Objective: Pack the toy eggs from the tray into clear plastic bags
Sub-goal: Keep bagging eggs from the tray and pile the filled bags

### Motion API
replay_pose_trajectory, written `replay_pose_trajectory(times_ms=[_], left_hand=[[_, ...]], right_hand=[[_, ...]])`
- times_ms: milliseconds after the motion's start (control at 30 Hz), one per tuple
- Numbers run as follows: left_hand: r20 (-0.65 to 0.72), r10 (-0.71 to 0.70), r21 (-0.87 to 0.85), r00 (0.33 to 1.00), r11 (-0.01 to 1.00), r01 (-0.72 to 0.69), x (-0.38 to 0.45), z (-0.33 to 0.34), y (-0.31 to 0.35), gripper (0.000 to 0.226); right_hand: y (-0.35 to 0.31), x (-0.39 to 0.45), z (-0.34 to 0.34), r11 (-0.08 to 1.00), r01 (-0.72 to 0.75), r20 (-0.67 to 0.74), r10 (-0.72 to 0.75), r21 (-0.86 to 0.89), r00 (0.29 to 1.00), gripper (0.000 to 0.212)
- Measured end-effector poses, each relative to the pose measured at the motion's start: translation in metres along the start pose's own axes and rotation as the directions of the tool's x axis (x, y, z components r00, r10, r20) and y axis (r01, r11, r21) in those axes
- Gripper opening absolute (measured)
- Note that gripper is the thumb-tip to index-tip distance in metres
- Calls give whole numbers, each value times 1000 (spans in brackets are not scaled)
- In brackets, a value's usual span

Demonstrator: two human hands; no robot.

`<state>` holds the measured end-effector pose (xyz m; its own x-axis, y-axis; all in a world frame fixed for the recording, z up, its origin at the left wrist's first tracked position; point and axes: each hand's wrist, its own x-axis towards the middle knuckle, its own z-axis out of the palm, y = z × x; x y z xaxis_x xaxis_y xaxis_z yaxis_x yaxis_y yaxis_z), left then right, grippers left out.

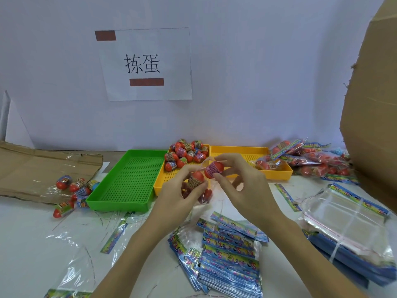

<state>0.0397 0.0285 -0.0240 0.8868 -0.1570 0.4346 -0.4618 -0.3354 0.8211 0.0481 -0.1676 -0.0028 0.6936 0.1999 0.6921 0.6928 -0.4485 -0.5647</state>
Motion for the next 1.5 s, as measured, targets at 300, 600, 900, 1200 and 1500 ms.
replay_pose_trajectory(times_ms=[300, 600, 900, 1200, 1500], left_hand=[[40, -8, 16, 999, 1000, 7, -1, -1, 3, 28], [37, -28, -41, 999, 999, 29, -2, -2, 7, 29], [64, -30, -132, 998, 991, 38, 0, -2, 9, 27], [36, -120, -249, 992, 960, 125, -1, -1, 11, 26], [145, -219, -278, 965, 927, 252, -2, -1, 19, 28]], right_hand=[[3, 3, -5, 995, 54, 30, -51, -84, 998, 30], [8, 2, -7, 998, -55, 51, 57, -32, 997, 23], [3, 1, -12, 997, -67, 193, 57, 44, 980, 20], [5, 2, -12, 994, -94, 215, 104, -55, 971, 25], [0, 1, -16, 998, -63, 261, 64, -13, 963, 22]])
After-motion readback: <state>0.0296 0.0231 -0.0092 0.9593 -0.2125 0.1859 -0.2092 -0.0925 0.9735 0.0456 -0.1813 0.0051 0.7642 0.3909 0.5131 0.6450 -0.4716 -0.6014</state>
